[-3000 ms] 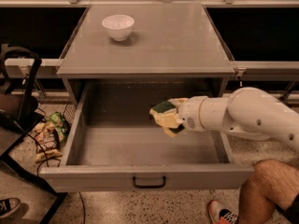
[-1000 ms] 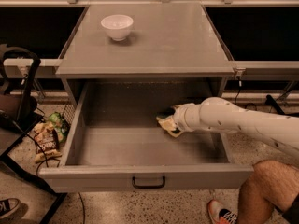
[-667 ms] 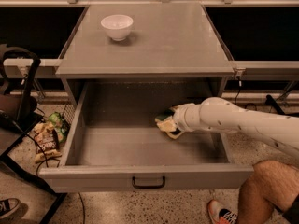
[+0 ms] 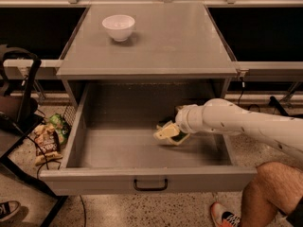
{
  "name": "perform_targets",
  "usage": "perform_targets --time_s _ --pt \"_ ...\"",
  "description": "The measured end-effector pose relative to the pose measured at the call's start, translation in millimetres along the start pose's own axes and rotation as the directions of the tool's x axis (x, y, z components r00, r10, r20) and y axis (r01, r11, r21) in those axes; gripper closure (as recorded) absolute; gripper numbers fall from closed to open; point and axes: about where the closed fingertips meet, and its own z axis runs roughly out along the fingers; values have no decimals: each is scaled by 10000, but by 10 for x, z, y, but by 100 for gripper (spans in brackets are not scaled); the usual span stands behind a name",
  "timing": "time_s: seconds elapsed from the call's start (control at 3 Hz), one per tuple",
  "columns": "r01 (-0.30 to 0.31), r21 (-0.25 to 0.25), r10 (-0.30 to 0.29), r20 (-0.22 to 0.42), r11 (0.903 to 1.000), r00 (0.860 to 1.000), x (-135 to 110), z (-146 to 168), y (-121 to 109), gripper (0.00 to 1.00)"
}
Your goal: Place sponge into top drawer
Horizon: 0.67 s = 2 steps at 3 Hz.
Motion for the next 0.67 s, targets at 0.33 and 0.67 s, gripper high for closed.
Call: perform_targets --time_s 0.33,0.67 --pt "73 -41 -73 163 10000 9998 -43 -54 31 0" --pt "235 -291 -225 325 9993 9992 -134 -236 72 0"
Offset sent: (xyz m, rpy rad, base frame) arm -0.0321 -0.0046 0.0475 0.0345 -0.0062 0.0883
